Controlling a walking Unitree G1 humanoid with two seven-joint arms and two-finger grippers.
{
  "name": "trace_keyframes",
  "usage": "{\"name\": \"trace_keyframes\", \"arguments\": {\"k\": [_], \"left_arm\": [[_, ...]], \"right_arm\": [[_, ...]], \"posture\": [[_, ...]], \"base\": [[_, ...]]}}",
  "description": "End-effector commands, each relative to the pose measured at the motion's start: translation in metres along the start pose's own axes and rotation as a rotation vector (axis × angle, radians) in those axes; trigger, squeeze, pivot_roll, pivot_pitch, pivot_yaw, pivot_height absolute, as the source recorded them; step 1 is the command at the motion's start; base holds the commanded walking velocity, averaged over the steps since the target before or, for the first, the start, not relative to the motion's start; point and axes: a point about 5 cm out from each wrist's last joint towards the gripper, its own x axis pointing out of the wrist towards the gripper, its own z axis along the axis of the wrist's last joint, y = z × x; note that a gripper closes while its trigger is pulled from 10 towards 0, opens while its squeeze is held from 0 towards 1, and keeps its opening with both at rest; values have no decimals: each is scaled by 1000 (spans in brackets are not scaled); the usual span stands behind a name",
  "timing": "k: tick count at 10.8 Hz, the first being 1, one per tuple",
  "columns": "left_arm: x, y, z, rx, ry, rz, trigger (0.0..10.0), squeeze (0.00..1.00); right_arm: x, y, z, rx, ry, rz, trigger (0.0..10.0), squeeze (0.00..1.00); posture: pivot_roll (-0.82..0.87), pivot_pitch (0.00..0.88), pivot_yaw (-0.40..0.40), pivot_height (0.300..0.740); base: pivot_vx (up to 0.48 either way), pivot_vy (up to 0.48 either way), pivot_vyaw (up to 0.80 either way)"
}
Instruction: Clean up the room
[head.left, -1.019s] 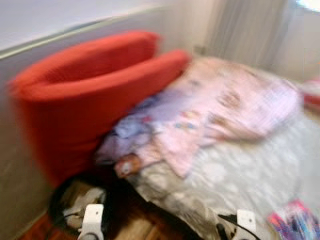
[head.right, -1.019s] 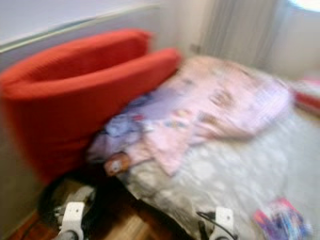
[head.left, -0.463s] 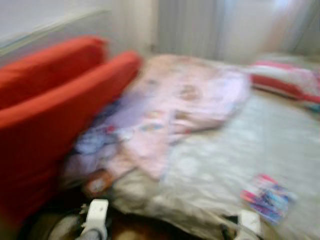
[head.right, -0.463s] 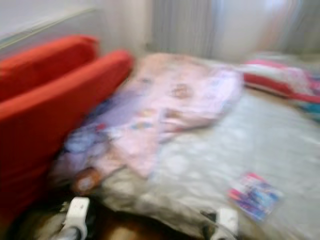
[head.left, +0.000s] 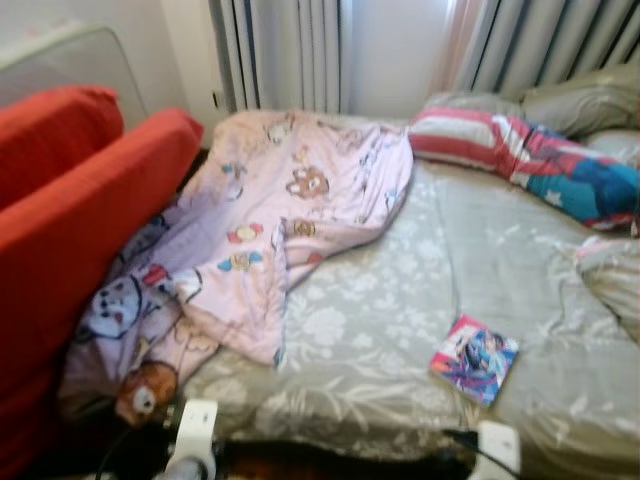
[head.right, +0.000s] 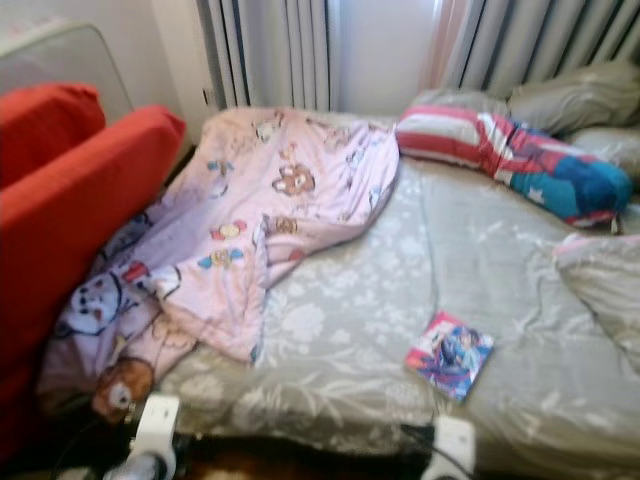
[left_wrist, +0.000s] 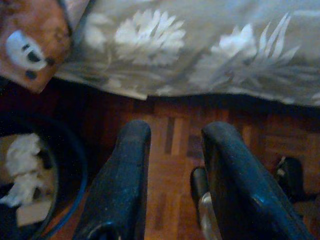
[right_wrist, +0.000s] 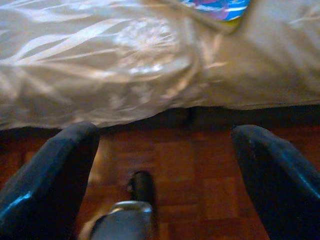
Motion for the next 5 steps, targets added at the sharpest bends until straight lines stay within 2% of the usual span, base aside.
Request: {"name": "trace_keyframes", "arguments": {"k": [1, 5], "left_arm": [[0, 2, -2, 20, 15, 5, 10000, 0], [-1, -1, -3, 13, 16, 3, 10000, 0]], "right_arm": [[0, -2, 0, 0, 2, -2, 10000, 0], [0, -5, 1, -10, 3, -4, 10000, 0]], "posture": [[80, 18, 34, 740], [71, 22, 27, 740]], "base": [[0, 0, 0], [0, 0, 0]]}}
